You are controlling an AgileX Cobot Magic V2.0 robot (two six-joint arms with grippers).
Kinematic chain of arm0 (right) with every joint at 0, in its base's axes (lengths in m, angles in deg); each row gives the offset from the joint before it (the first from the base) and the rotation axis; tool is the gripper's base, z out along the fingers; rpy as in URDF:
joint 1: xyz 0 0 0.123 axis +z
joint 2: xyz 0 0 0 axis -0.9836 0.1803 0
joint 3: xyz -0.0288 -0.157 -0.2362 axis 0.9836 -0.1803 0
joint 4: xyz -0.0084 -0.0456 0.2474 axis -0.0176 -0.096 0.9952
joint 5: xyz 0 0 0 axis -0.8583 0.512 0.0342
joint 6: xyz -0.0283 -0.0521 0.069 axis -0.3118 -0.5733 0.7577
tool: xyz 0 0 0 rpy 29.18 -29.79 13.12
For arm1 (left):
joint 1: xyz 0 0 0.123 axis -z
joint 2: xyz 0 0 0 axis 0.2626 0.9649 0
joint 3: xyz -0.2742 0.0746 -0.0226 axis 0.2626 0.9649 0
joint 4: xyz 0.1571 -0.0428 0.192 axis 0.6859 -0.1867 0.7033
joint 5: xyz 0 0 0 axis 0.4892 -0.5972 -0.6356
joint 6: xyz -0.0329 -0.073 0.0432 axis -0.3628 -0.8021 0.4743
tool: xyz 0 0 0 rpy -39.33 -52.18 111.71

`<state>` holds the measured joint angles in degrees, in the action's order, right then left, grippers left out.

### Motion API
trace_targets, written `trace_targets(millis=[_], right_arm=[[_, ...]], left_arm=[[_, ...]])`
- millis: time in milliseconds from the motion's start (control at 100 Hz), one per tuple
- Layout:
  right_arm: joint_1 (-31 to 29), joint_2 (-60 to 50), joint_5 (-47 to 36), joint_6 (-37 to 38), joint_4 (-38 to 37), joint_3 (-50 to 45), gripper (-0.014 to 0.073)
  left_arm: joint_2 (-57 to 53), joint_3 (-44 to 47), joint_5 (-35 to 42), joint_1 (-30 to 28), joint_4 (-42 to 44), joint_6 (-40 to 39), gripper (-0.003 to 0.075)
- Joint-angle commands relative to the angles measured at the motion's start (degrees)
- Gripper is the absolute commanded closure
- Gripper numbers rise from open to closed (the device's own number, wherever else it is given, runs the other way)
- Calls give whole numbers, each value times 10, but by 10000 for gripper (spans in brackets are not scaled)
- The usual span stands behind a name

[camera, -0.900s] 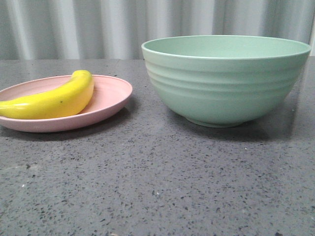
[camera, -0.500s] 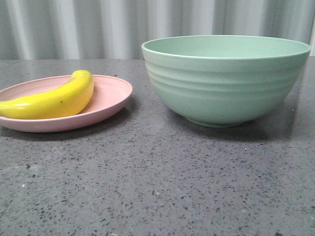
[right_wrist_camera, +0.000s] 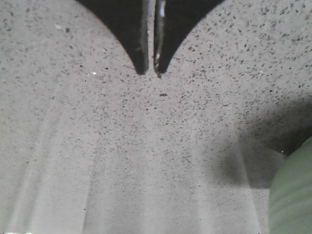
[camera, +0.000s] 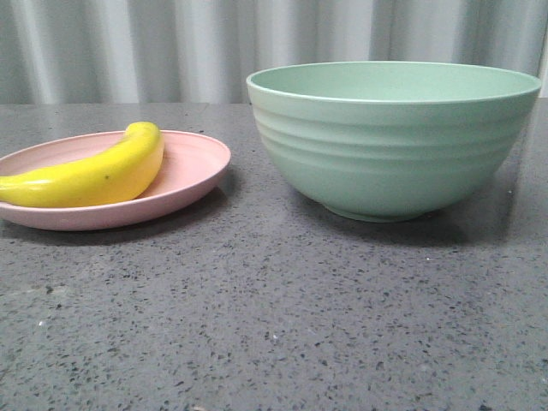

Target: Transfer banana from pink plate to green bowl

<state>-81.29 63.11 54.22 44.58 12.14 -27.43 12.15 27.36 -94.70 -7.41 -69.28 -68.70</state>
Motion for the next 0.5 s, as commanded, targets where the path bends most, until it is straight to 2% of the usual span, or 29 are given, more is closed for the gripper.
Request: trace_targets(millis=[0, 240, 490], right_arm=[[-4, -12, -13, -4, -1, -12, 659], [-4, -12, -75, -4, -1, -12, 659], [-4, -12, -77, -4, -5, -12, 659]], left_arm=[[-14, 5, 40, -1, -1, 1, 741], [-14, 5, 55, -1, 0, 1, 741], [-14, 5, 95, -1, 1, 1, 741]])
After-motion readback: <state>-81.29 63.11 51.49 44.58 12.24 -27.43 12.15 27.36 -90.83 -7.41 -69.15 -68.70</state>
